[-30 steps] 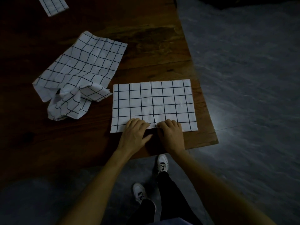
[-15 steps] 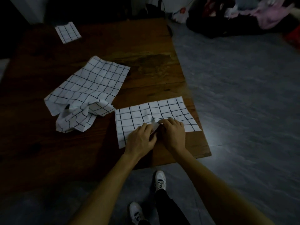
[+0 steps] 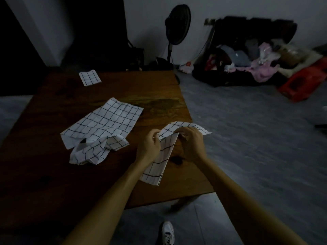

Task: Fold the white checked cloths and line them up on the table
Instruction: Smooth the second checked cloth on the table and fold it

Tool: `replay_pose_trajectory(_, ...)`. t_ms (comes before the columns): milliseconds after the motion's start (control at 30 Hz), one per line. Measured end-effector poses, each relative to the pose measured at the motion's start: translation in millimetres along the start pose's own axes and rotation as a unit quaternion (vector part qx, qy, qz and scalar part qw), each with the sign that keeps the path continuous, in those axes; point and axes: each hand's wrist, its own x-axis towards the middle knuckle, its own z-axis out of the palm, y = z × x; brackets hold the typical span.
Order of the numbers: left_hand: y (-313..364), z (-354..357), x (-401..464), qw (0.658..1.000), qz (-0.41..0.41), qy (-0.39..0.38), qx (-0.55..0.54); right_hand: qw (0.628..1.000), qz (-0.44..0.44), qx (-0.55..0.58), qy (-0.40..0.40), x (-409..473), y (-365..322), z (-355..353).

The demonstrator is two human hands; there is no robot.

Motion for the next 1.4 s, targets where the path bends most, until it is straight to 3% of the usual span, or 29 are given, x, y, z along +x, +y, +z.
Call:
replay_pose_trajectory(167,-5,-11,10,0.994,-0.089,0.054,0.027,0.997,-0.07,0.002,0.039,4,-17,-28)
replay_pose_trajectory(267,-15,-11,11,0.981,-0.185,0.028,0.057,0.998,-0.059,0.006,0.034,1,-21,-39)
replay_pose_trajectory(367,-17,-10,11,0.969,-0.248,0.014,0.003,0.998,-0.048,0.01,0.037,-5,-25,-49)
replay_pose_trajectory(500,-17,-8,8,0.961,-0.258,0.029,-0.093,0.998,-0.059,0.013,0.03,-12,-25,-56)
replay_pose_trajectory(633,-18,-13,4,0.945,-0.26,0.104,-0.172,0.998,-0.031,0.033,0.05,-13,-19,-60)
replay_pose_trajectory(767,-25,-16,1,0.938,-0.227,0.174,-0.195,0.984,0.001,0.174,0.04,-17,-29,-66)
replay_pose_trajectory(867,-23,-19,-5,0.963,-0.138,0.213,-0.092,0.972,0.057,0.229,-0.012,-12,-32,-62)
replay_pose_trajectory(967,0,-21,-9,0.992,0.055,0.116,-0.006,0.987,0.036,0.154,-0.034,-4,-33,-54)
replay_pose_trajectory(1067,28,-18,-10,0.978,0.187,0.031,0.082,0.993,-0.025,0.099,-0.053,1,-37,-49)
replay_pose_trajectory(1233,37,-12,0,0.983,0.17,-0.03,0.055,0.991,-0.056,0.093,-0.079,9,-33,-46)
replay_pose_trajectory(1400,42,-19,0,0.988,0.15,0.017,0.042,0.988,-0.013,0.125,-0.087,6,-38,-51)
